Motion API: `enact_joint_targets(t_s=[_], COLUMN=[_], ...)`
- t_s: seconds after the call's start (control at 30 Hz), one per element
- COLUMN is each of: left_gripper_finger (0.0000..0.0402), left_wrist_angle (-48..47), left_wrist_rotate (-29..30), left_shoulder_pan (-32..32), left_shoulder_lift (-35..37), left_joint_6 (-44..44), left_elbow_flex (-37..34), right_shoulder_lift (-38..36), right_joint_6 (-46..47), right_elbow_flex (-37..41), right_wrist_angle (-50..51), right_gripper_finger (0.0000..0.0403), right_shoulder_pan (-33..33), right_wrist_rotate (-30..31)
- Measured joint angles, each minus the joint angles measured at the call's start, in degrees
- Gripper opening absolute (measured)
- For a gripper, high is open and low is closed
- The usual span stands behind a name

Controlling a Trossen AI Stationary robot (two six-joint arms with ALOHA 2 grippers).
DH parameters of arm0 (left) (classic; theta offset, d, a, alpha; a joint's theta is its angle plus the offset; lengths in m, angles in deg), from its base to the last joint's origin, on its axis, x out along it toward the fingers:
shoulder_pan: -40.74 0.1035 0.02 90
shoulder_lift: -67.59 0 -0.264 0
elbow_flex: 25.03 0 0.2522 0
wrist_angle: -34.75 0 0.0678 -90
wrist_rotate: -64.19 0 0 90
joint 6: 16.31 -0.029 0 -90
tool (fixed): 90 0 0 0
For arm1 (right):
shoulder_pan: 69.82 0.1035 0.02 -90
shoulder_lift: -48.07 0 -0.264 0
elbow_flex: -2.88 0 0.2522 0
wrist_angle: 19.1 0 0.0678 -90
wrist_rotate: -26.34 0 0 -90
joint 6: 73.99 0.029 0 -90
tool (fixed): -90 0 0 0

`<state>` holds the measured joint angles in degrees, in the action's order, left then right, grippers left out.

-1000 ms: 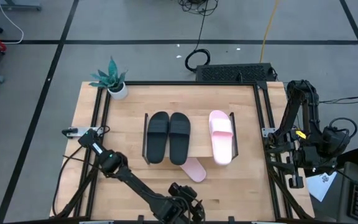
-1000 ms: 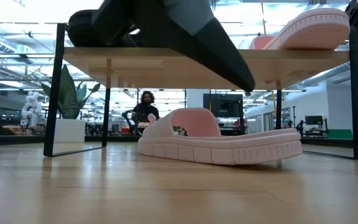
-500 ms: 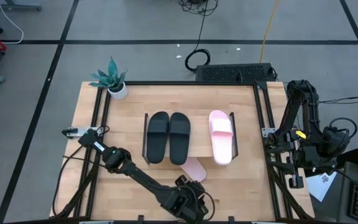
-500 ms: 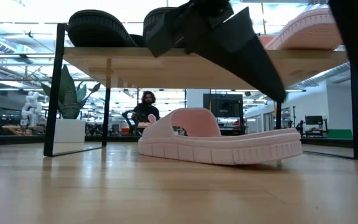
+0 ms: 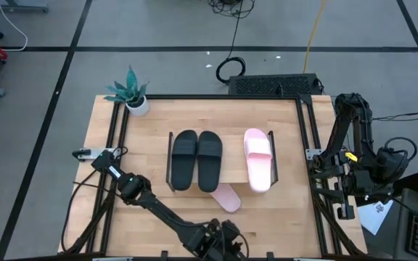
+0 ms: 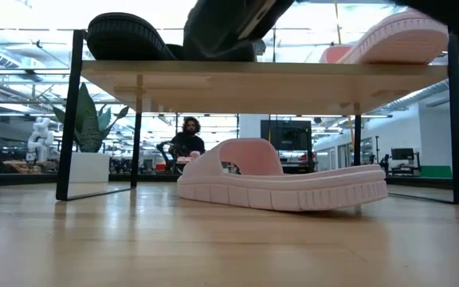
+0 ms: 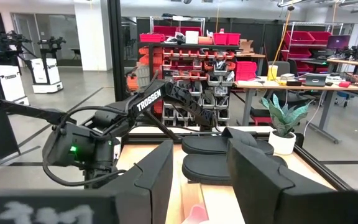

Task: Pick and place slides into the shelf
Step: Put the pink slipper on the shelf

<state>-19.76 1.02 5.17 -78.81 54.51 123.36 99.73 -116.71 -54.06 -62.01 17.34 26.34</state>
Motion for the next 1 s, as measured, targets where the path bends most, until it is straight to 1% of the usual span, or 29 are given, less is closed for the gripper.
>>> enact_joint_targets(t_s=[0.13,0.23,0.43,0.53,0.63,0.8,0.9,1.0], left_gripper_finger=[0.0153,0.0153,0.0156,0.0160,0.0161,0.0161,0.0161,0.0161], left_wrist_angle=[0.8,2.2,2.0,3.1,5.7,4.6,3.5,2.7], left_wrist_rotate=[-1.6,-5.9,-6.2,-6.2,-7.4,-7.3,-7.3,-5.4], left_shoulder_pan=[-0.2,-0.2,0.9,1.5,1.4,1.4,1.9,2.5], left_shoulder_lift=[0.0,0.0,0.0,0.0,0.0,-0.1,-0.1,-0.1], left_joint_6=[3.4,7.1,4.3,6.5,6.2,6.4,8.5,10.9], left_elbow_flex=[0.0,0.0,0.0,0.0,0.0,0.0,0.0,0.0], right_shoulder_lift=[0.0,0.0,0.0,0.0,0.0,0.0,0.0,0.0], right_joint_6=[0.0,0.0,0.0,0.0,-0.1,-0.4,-0.3,-0.1], right_elbow_flex=[0.0,0.0,0.0,0.0,0.0,0.0,0.0,0.0], right_wrist_angle=[0.0,0.0,0.0,0.1,0.4,0.4,0.4,0.4], right_gripper_finger=[0.0139,0.0139,0.0139,0.0139,0.0139,0.0139,0.0139,0.0139], right_shoulder_pan=[0.0,0.0,0.0,0.0,0.0,0.0,0.0,0.0], right_wrist_rotate=[0.0,0.0,0.0,0.0,0.0,0.0,0.0,0.0])
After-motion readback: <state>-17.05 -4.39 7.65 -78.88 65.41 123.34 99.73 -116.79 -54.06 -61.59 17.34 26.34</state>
